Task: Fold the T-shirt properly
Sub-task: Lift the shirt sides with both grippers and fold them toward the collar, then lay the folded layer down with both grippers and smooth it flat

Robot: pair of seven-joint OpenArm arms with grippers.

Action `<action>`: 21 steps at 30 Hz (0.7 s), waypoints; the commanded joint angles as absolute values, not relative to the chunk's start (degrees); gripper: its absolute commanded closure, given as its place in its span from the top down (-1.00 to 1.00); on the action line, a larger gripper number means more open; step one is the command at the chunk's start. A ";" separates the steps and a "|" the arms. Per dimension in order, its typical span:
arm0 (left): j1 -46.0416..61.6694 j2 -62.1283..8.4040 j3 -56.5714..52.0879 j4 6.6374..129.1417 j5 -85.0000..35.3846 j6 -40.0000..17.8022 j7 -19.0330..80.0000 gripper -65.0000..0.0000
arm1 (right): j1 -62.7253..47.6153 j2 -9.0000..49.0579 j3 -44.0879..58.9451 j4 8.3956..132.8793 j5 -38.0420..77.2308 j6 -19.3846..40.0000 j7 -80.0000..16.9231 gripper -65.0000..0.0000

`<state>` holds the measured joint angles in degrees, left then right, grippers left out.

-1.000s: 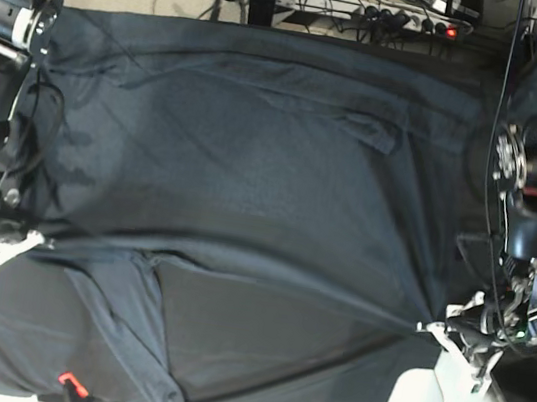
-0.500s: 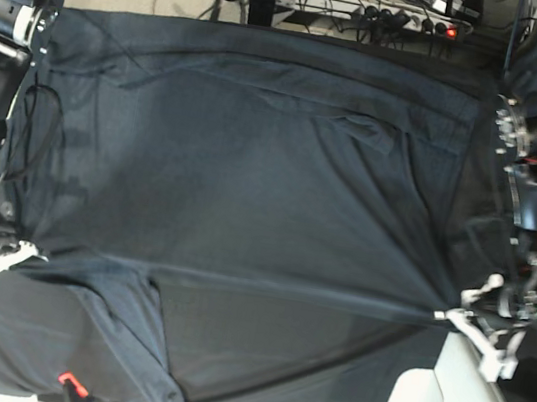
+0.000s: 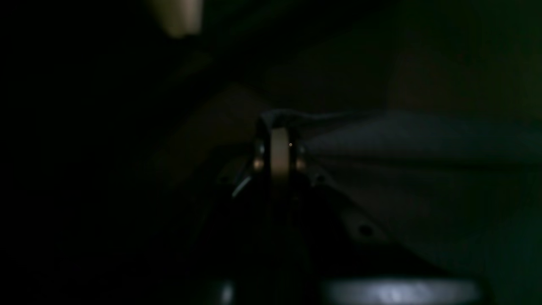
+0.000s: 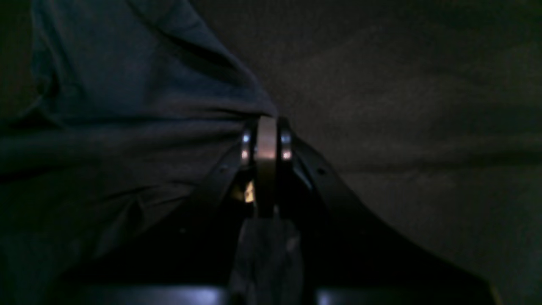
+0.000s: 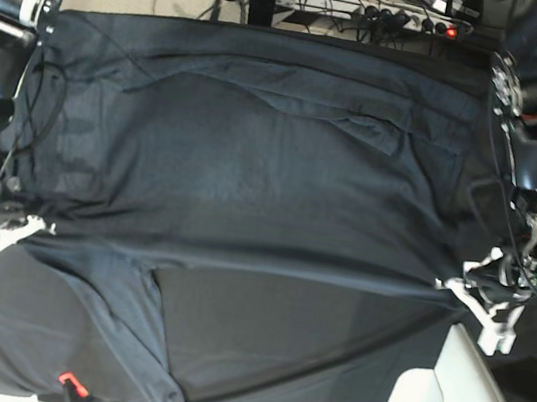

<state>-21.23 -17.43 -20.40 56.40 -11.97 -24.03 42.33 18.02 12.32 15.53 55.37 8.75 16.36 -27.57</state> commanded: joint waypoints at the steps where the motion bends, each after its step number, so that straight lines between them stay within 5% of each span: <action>1: -22.29 -17.98 -20.53 59.03 -12.26 -23.78 41.89 -1.00 | 18.95 13.23 15.60 56.57 9.01 16.31 -26.42 -0.99; 21: -7.96 -18.68 -20.62 70.20 -12.35 -24.13 47.16 -1.00 | 11.21 13.05 17.54 70.02 9.01 16.22 -42.95 -0.99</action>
